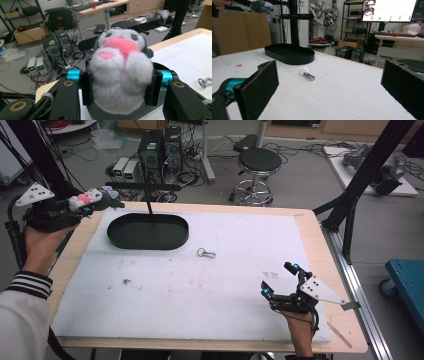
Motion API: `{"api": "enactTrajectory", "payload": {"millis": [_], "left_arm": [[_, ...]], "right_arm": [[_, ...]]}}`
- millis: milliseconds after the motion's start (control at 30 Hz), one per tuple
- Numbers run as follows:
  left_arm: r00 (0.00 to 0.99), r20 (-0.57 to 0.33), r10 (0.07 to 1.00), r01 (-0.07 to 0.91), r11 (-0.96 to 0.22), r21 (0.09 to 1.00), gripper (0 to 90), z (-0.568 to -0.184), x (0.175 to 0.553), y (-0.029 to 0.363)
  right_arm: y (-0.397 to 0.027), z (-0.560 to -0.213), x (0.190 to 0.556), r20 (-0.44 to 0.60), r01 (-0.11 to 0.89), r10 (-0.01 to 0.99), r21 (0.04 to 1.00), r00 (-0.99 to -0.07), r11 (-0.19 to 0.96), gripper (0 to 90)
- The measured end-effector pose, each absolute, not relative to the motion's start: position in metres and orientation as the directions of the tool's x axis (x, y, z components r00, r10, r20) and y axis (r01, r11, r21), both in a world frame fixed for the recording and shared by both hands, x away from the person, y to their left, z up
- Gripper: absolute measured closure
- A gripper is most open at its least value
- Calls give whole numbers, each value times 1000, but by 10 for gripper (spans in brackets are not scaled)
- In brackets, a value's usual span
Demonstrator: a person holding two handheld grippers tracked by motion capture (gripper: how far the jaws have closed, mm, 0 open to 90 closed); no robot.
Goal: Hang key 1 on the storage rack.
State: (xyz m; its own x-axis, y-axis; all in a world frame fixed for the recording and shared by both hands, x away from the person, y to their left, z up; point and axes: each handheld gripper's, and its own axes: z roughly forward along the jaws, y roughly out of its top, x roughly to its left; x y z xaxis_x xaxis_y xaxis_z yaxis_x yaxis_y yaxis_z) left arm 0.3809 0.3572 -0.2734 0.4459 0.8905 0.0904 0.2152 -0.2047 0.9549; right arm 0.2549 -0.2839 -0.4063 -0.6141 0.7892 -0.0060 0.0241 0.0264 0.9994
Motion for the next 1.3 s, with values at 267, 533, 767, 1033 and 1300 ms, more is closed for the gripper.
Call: {"api": "enactTrajectory", "payload": {"millis": [267,533,767,1033,1300], "left_arm": [[393,91,915,228,-193,954,533,-272,389,367],[354,86,931,243,-180,953,533,-273,400,371],[346,112,932,246,-206,947,532,-269,411,365],[326,104,940,260,-195,946,532,-270,421,364],[338,98,936,245,-188,951,532,-269,420,361]], "right_arm": [[-283,-407,254,-4,28,785,999,-619,27,6],[-283,-406,254,-5,23,786,999,-618,25,7],[-284,-406,254,-1,20,787,1000,-617,17,6],[-285,-406,252,4,18,787,1000,-617,9,6],[-285,-406,252,7,24,787,1000,-617,10,6]]}}
